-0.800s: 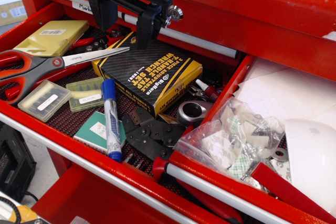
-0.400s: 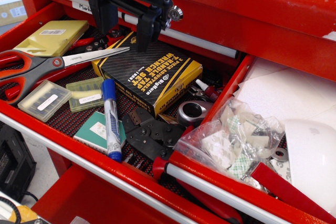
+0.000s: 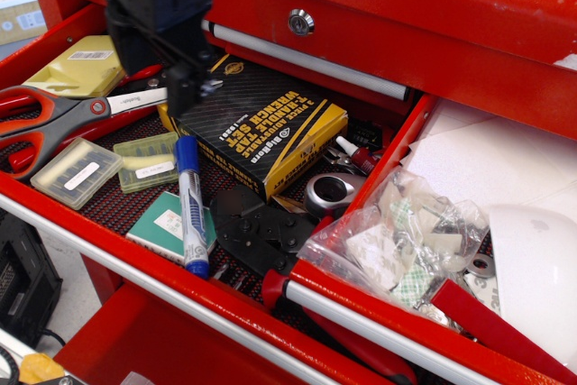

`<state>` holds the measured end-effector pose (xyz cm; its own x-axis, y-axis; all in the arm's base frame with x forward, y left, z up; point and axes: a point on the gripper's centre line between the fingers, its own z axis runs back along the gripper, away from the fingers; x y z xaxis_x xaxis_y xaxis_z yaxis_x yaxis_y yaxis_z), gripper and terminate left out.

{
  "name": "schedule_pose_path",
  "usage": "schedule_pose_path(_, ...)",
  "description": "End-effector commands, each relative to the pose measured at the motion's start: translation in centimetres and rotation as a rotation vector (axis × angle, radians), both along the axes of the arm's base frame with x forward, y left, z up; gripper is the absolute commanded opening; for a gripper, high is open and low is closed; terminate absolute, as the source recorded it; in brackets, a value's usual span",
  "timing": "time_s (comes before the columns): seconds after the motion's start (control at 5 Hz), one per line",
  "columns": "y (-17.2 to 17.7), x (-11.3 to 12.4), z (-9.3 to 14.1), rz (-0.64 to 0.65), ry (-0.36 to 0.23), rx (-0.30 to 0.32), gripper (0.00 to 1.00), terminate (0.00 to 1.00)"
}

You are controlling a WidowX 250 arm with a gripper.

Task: Pick up scissors and put into drawer

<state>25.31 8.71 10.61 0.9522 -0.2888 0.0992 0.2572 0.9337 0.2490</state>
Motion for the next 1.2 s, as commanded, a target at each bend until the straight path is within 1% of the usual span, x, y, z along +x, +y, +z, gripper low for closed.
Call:
schedule_pose_path(0.0, 3.5, 1.3, -1.2, -0.131, -0.047, 0.039, 1.00, 0.00)
schedule_pose_path(0.4, 5.6, 1.9, -3.3, -0.192, -0.078, 0.013, 1.00, 0.00)
schedule_pose_path(0.6, 6.3, 1.9, -4.5, -0.206, -0.087, -0.021, 1.00, 0.00)
schedule_pose_path(0.8, 6.4, 1.9, -5.0, -0.186, -0.089, -0.054, 0.00, 0.00)
schedule_pose_path(1.0, 6.1, 1.8, -5.2, -0.181, -0.074, -0.074, 0.00, 0.00)
